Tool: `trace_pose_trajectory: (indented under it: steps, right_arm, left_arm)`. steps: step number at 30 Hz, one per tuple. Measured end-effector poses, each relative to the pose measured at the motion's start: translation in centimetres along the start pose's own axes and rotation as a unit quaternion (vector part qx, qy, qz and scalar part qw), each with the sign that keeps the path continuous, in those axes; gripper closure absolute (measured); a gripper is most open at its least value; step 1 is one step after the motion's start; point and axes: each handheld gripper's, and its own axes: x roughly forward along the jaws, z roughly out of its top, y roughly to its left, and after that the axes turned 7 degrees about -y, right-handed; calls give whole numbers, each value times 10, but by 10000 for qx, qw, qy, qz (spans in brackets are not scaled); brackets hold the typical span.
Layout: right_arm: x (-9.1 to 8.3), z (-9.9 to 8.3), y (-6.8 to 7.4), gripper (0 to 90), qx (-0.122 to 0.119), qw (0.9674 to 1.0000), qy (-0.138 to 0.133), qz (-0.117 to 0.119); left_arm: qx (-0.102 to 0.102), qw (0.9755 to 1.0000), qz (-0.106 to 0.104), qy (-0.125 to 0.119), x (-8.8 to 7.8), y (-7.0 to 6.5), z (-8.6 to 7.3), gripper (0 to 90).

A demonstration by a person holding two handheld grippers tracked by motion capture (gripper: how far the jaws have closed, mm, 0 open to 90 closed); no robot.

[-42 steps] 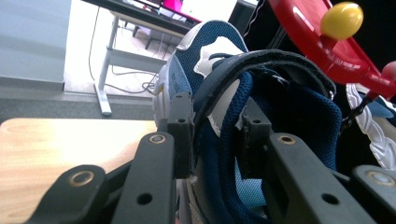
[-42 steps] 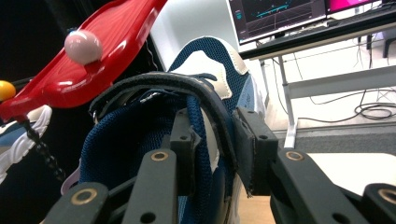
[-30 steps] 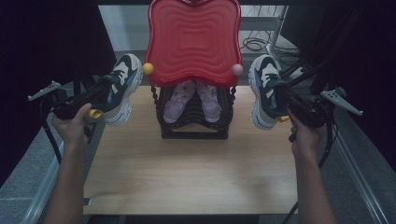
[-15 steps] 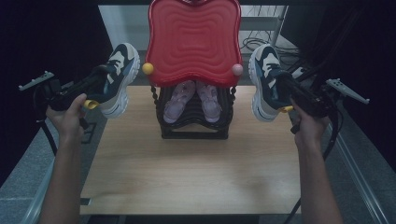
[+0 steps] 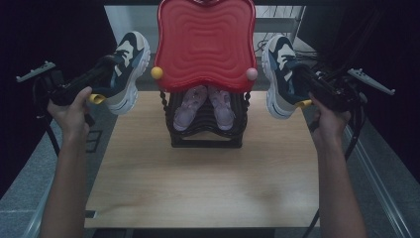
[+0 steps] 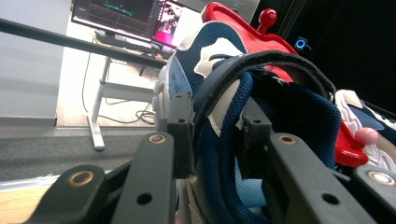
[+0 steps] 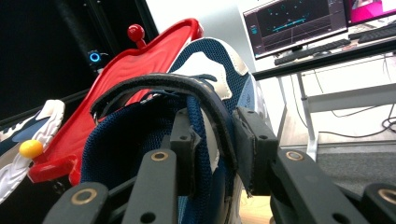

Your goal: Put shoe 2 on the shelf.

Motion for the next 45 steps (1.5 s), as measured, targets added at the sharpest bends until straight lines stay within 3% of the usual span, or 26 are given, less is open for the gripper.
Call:
trace_pose_trajectory:
  steps: [12, 24, 29, 34, 43, 45]
  right_arm:
    - [7, 25, 10, 702, 16, 9997, -91, 209]
    - [28, 52, 37, 701, -71, 9990, -40, 439]
    - [45, 63, 51, 701, -108, 9989, 28, 458]
    - [59, 68, 61, 701, -53, 9985, 12, 546]
    - [78, 71, 79, 701, -144, 9978, 76, 649]
    - [83, 72, 87, 701, -258, 9970, 116, 723]
  left_arm:
    - [64, 9999, -117, -101, 12, -19, 19, 718]
    - [111, 9997, -175, -150, 24, -36, 43, 718]
    - [134, 9997, -171, -116, 35, -45, 52, 718]
    - [152, 9995, -238, -139, 44, -53, 59, 718]
    - [237, 9994, -230, -99, 59, -65, 67, 718]
    - [309, 9993, -221, -41, 65, -71, 68, 718]
